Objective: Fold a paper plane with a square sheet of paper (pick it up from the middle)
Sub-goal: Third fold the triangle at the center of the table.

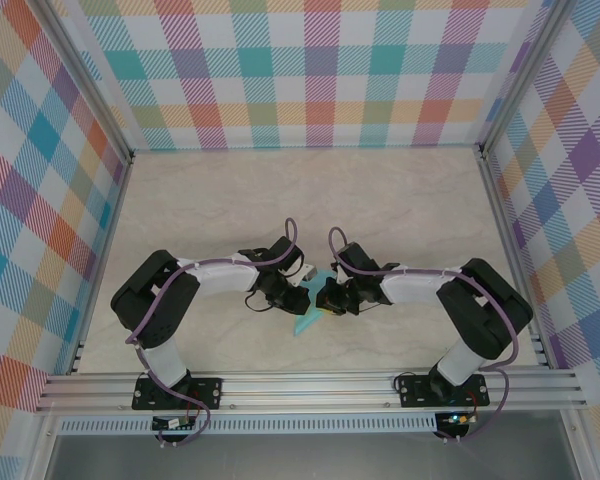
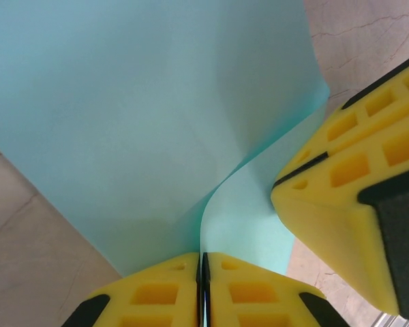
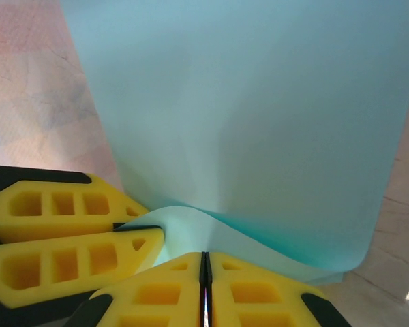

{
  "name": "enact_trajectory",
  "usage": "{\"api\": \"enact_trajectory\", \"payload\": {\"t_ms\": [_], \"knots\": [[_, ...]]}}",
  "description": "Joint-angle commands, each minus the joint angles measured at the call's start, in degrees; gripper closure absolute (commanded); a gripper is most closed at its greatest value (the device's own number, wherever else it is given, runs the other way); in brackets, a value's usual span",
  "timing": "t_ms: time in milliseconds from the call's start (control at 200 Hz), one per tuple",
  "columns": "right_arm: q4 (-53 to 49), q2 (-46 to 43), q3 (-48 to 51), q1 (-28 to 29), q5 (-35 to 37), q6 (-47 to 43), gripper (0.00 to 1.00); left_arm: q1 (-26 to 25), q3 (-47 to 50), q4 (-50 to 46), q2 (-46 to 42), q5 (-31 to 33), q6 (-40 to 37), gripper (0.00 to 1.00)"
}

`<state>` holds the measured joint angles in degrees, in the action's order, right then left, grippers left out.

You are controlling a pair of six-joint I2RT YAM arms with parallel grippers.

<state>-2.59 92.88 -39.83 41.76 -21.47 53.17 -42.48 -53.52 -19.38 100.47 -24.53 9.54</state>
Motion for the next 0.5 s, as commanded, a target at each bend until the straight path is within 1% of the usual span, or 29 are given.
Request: {"api": "enact_trajectory", "payload": {"t_ms": [0,130,235,495], "knots": [[-0.6,1.5,0.7,0.3,1.7,-0.4,0.89,0.4,-0.7,-1.7,1.8,2.0,-1.0,0.9],[-3.3,2.4,1.1,0.2,3.9,-0.6,0.88,0.4,-0.7,-2.2,1.9,2.7,-1.2,0.91],[-3.8,2.5,1.8,0.3,4.1,-0.5,0.88,0.4,-0.5,-2.2,1.7,3.2,-1.2,0.91],[-2.1,-4.2,1.1,-0.1,2.8,-0.7,0.86,0.4,-0.7,-2.6,1.7,3.0,-1.5,0.91]]}}
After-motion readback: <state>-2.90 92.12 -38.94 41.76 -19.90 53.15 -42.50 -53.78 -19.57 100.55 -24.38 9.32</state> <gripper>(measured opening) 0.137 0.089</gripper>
